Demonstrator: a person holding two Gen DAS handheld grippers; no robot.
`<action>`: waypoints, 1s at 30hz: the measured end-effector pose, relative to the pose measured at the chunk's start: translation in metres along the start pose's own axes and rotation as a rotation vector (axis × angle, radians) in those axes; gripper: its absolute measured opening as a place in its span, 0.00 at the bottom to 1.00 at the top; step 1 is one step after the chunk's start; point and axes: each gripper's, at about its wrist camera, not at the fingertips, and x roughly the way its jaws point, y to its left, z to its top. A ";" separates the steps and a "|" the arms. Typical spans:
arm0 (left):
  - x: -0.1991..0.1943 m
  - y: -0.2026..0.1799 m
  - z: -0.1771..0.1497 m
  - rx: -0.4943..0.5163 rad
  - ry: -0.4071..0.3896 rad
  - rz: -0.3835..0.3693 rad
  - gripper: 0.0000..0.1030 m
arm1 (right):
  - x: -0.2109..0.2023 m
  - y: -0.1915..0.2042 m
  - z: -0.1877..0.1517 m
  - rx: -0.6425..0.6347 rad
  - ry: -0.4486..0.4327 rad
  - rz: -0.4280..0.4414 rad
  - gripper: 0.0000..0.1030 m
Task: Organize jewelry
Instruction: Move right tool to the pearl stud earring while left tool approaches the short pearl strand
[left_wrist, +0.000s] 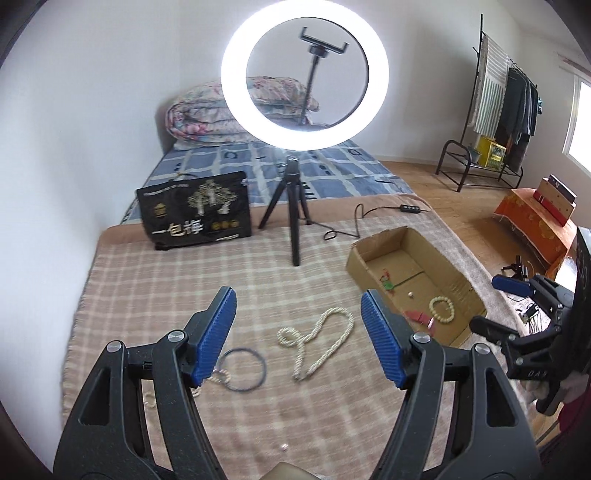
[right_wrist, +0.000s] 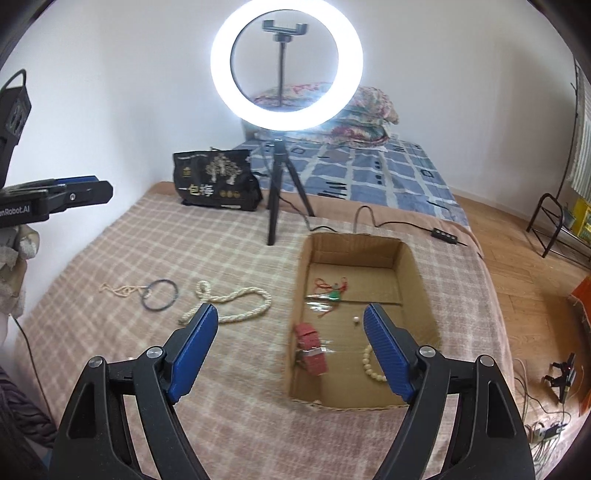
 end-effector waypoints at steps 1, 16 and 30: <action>-0.004 0.006 -0.005 0.000 0.000 0.007 0.70 | 0.000 0.005 0.000 -0.007 0.000 0.010 0.79; -0.005 0.104 -0.064 -0.121 0.085 0.113 0.70 | 0.029 0.071 0.001 -0.111 -0.004 0.119 0.79; 0.039 0.137 -0.093 -0.137 0.217 0.046 0.64 | 0.064 0.147 -0.040 -0.286 0.139 0.318 0.78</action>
